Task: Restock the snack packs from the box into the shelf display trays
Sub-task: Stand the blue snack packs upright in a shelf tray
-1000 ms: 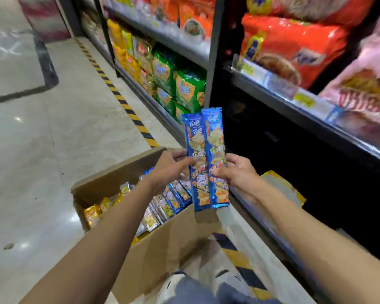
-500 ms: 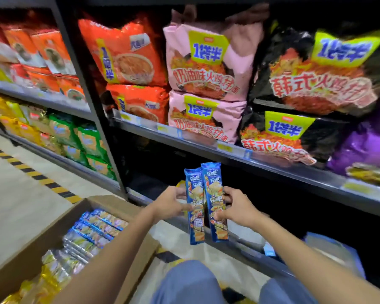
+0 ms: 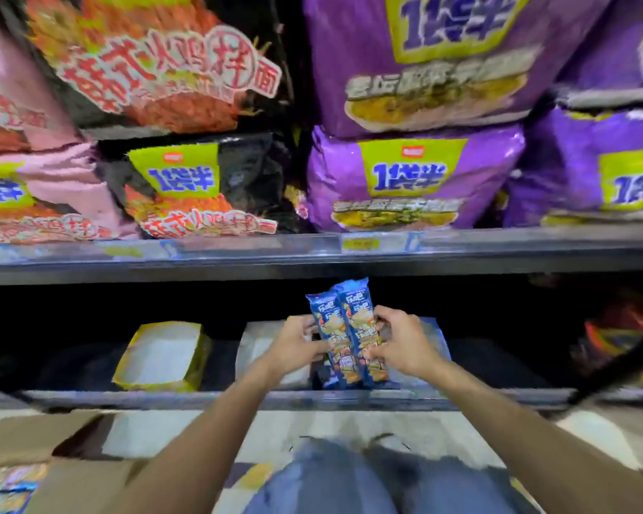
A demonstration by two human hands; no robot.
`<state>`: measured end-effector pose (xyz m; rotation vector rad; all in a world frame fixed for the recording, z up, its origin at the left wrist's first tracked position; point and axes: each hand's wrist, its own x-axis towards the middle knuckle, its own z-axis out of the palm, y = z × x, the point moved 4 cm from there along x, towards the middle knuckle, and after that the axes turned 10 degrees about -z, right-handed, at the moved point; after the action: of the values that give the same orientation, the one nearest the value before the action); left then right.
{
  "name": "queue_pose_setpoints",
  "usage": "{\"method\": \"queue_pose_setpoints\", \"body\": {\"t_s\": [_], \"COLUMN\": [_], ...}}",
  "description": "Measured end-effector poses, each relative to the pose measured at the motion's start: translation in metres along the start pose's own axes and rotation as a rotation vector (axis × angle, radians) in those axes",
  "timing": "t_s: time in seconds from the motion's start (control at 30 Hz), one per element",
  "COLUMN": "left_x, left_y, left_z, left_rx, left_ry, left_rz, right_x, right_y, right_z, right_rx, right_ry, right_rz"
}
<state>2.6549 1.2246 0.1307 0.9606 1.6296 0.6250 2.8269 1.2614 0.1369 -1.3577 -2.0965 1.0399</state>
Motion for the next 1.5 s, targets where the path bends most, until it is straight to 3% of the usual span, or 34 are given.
{"method": "queue_pose_setpoints", "body": {"t_s": [0.13, 0.27, 0.5, 0.8, 1.07, 1.27, 1.5], "left_x": [0.051, 0.106, 0.156, 0.187, 0.191, 0.209, 0.215], "left_y": [0.008, 0.006, 0.033, 0.044, 0.042, 0.018, 0.0], "left_z": [0.038, 0.055, 0.082, 0.093, 0.103, 0.12, 0.125], "left_rx": [0.07, 0.12, -0.038, 0.084, 0.033, 0.271, 0.205], "left_ry": [-0.069, -0.027, -0.151, -0.198, -0.073, 0.05, 0.074], "left_rz": [0.008, -0.082, 0.036, 0.095, 0.169, 0.194, 0.156], "right_x": [0.012, 0.031, 0.066, 0.094, 0.094, 0.099, 0.107], "right_y": [0.054, 0.108, 0.171, 0.203, 0.216, 0.228, 0.233], "right_z": [-0.02, -0.027, -0.021, -0.006, -0.017, -0.016, 0.004], "right_rx": [0.027, -0.008, 0.035, -0.067, -0.038, -0.041, -0.047], "right_ry": [0.101, 0.143, 0.153, 0.125, 0.234, 0.221, 0.19], "right_rz": [0.121, 0.257, 0.301, 0.28, 0.257, 0.262, 0.266]}}
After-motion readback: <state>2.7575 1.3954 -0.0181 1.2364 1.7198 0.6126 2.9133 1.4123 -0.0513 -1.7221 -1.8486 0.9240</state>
